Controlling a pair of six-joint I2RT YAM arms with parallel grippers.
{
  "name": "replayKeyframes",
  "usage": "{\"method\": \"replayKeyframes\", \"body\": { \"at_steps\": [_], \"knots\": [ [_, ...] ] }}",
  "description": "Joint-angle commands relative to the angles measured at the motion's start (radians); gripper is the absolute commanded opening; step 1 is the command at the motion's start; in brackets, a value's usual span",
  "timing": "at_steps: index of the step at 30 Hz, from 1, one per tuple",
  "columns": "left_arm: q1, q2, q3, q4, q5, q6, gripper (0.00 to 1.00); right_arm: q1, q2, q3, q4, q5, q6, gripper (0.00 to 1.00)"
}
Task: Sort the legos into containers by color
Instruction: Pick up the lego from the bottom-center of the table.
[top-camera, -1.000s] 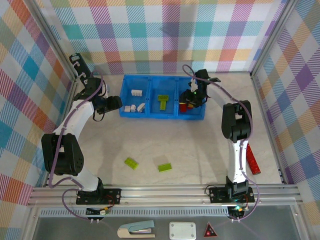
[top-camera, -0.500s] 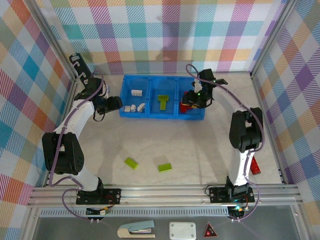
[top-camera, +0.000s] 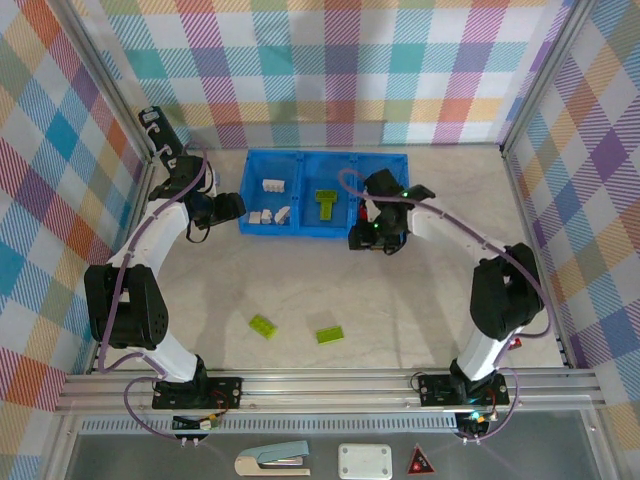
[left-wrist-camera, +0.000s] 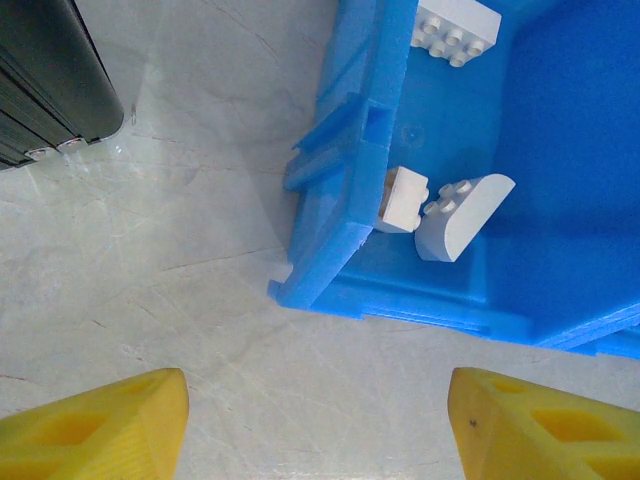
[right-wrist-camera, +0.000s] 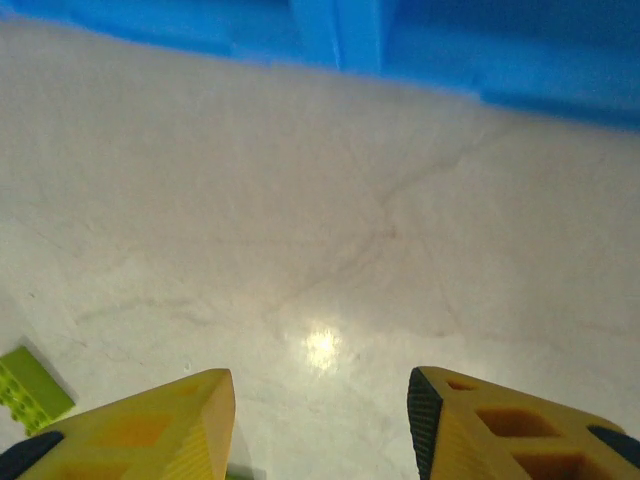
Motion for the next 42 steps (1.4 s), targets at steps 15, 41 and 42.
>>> {"method": "replayKeyframes", "body": {
  "at_steps": [15,41,42],
  "knots": [
    [0.015,0.01,0.021,-0.025,0.003,-0.011,0.69,0.432,-0.043,-0.142,-0.079,0.283,0.49,0.56],
    [0.015,0.01,0.021,-0.026,-0.003,-0.01,0.69,0.617,0.151,-0.167,0.027,0.183,0.606,0.82],
    [0.016,0.01,0.02,-0.026,-0.002,-0.01,0.69,0.617,0.156,-0.17,0.03,0.182,0.605,0.82]
  ]
}}
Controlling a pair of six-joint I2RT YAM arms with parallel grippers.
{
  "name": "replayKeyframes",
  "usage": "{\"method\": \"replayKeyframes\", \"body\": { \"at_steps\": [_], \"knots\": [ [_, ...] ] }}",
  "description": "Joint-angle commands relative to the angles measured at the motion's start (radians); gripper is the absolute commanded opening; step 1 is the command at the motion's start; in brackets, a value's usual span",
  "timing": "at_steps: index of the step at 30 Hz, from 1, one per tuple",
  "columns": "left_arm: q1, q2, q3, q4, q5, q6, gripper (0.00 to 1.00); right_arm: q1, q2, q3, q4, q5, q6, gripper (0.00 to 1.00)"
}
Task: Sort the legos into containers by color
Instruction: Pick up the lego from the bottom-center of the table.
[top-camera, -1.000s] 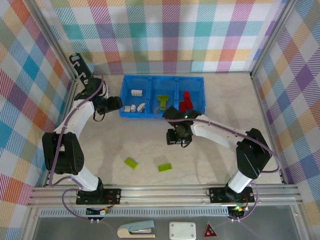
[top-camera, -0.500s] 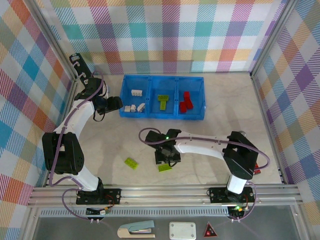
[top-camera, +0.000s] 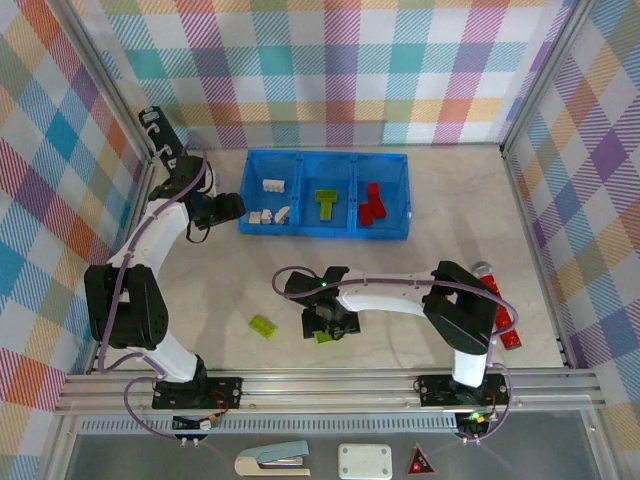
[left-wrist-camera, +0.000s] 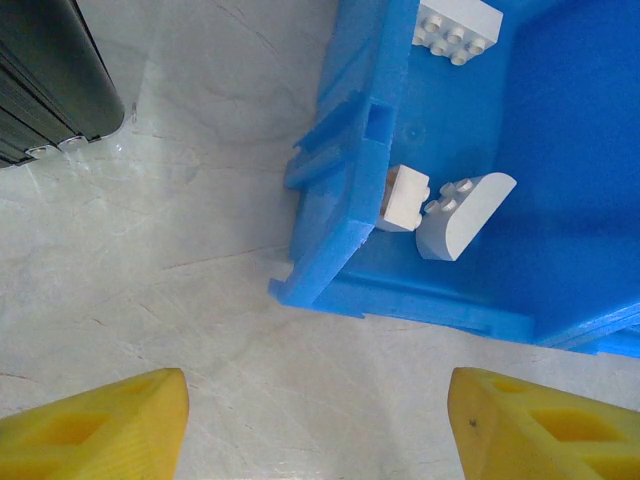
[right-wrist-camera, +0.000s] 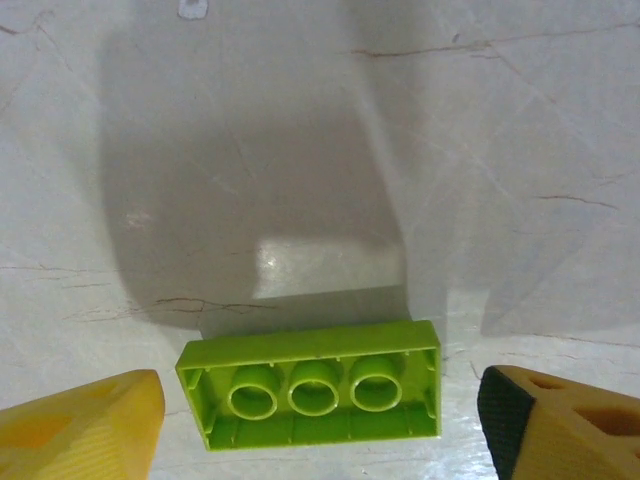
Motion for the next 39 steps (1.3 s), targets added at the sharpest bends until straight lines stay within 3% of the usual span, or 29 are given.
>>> {"method": "replayKeyframes", "body": {
  "at_steps": [1,17,29,39],
  "knots": [
    [0.016,0.01,0.021,-0.024,-0.002,-0.01,0.69,0.005,0.024,-0.016,0.008,-0.025,0.009,0.8],
    [0.016,0.011,0.02,-0.025,-0.002,-0.01,0.69,0.007,0.021,-0.015,-0.003,-0.026,0.004,0.66],
    [0.015,0.008,0.021,-0.024,-0.002,-0.009,0.69,-0.01,-0.001,0.072,-0.071,0.0,-0.037,0.65],
    [0.015,0.004,0.021,-0.026,-0.003,-0.009,0.69,-0.111,0.033,0.214,-0.12,0.022,-0.136,0.64]
  ]
}}
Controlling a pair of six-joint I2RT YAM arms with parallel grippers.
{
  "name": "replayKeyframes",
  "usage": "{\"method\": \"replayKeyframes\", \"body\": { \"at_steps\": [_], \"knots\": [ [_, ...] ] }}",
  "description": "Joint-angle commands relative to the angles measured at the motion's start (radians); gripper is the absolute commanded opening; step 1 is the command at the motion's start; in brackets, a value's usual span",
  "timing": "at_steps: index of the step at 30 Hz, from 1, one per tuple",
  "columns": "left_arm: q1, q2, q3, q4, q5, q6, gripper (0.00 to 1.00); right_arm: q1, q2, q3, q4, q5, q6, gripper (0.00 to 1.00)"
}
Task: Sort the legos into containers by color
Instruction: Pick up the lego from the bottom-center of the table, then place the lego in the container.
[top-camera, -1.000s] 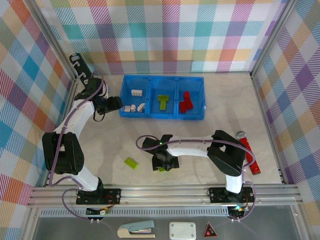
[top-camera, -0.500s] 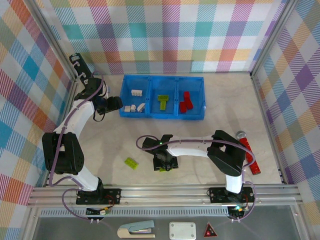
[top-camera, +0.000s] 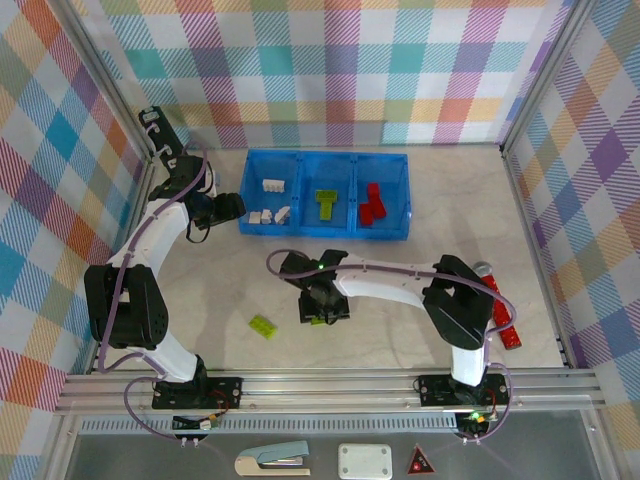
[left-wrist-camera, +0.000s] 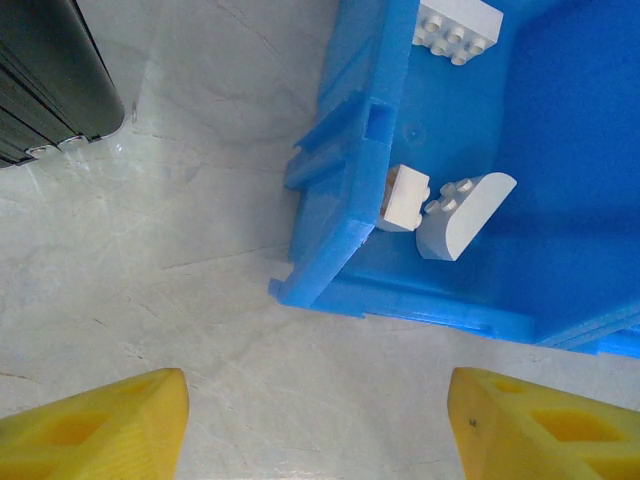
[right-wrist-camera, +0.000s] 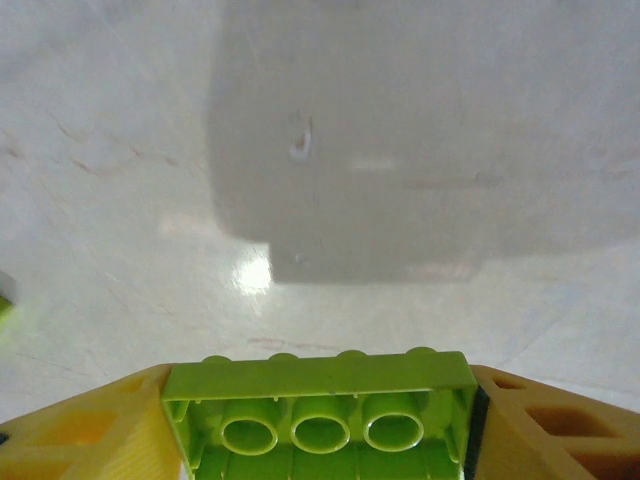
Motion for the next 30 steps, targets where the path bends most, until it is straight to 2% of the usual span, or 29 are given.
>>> {"method": "replayKeyframes", "body": {
  "at_steps": [1,14,30],
  "knots": [
    [0.014,0.003,0.02,-0.027,-0.005,-0.009,0.69,-0.043,0.01,0.065,-0.049,0.025,-0.064,0.64],
    [0.015,0.007,0.022,-0.028,-0.006,-0.007,0.69,-0.21,0.117,0.287,-0.08,0.02,-0.203,0.64],
    [0.016,0.007,0.024,-0.03,-0.003,-0.006,0.69,-0.378,0.352,0.681,-0.115,-0.011,-0.336,0.63]
  ]
}}
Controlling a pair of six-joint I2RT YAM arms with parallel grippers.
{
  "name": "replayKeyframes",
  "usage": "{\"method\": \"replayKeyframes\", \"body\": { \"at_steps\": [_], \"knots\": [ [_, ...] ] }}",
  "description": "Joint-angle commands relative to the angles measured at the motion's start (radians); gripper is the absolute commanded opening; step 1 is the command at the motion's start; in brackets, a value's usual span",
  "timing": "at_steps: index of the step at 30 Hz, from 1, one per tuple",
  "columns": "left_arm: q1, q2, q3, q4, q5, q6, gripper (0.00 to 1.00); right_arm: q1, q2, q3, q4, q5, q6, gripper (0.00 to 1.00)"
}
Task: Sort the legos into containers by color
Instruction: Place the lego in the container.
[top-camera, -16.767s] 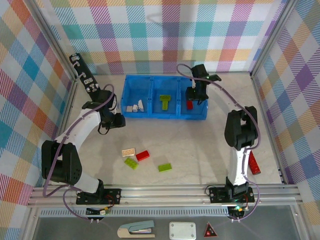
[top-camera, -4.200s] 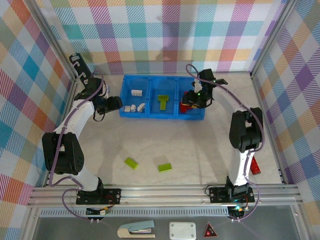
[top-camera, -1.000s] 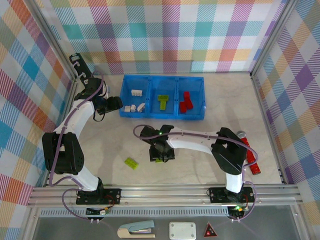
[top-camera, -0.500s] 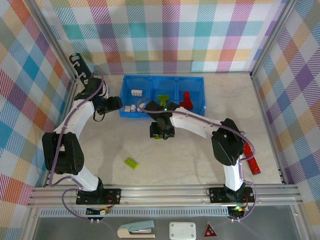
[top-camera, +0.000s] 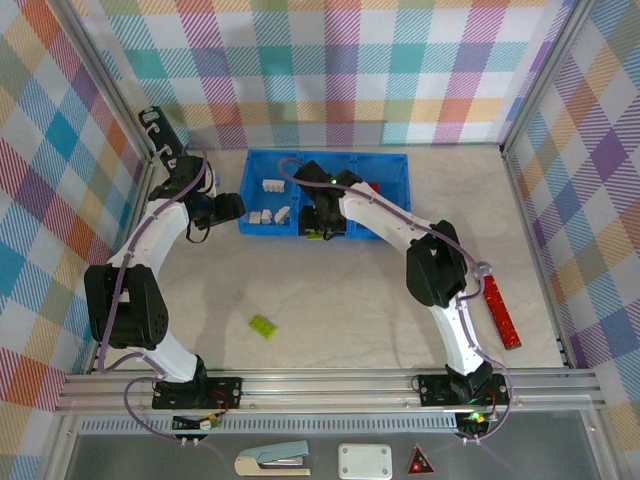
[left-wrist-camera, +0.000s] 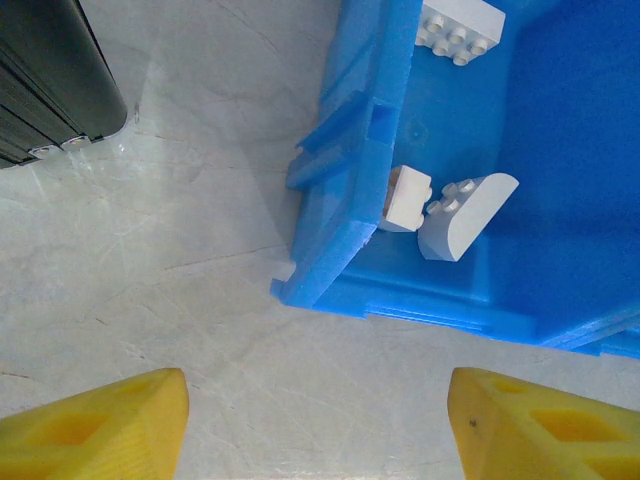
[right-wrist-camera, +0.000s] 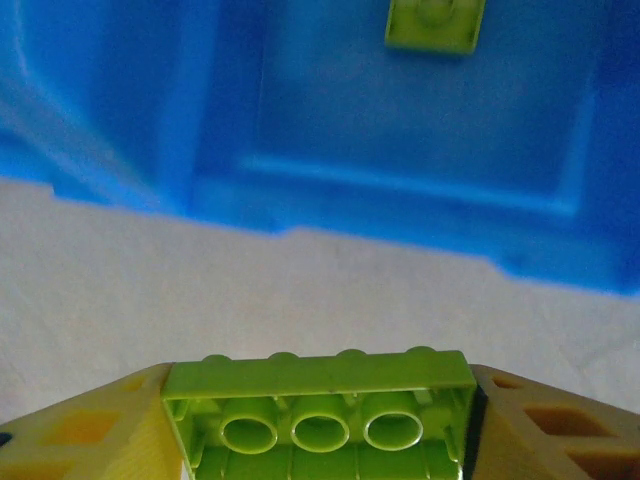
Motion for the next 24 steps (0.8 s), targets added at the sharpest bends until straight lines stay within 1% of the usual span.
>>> {"method": "replayKeyframes", "body": {
  "at_steps": [1,7,12,18,24],
  "knots": [
    [0.016,0.009,0.025,-0.029,0.001,-0.006,0.69,-0.037,0.034,0.062,-0.015,-0.035,-0.035,0.63],
    [0.016,0.013,0.025,-0.029,-0.002,-0.006,0.69,-0.081,0.066,0.084,0.082,-0.113,0.02,0.62],
    [0.016,0.014,0.025,-0.029,-0.001,-0.006,0.69,-0.097,0.095,0.08,0.151,-0.145,0.063,0.62],
    [0.016,0.016,0.025,-0.029,0.001,-0.006,0.69,-0.107,0.11,0.037,0.25,-0.182,0.114,0.65],
    [0.015,0.016,0.024,-0.029,0.004,-0.007,0.69,-0.109,0.113,0.027,0.264,-0.186,0.123,0.72]
  ]
}}
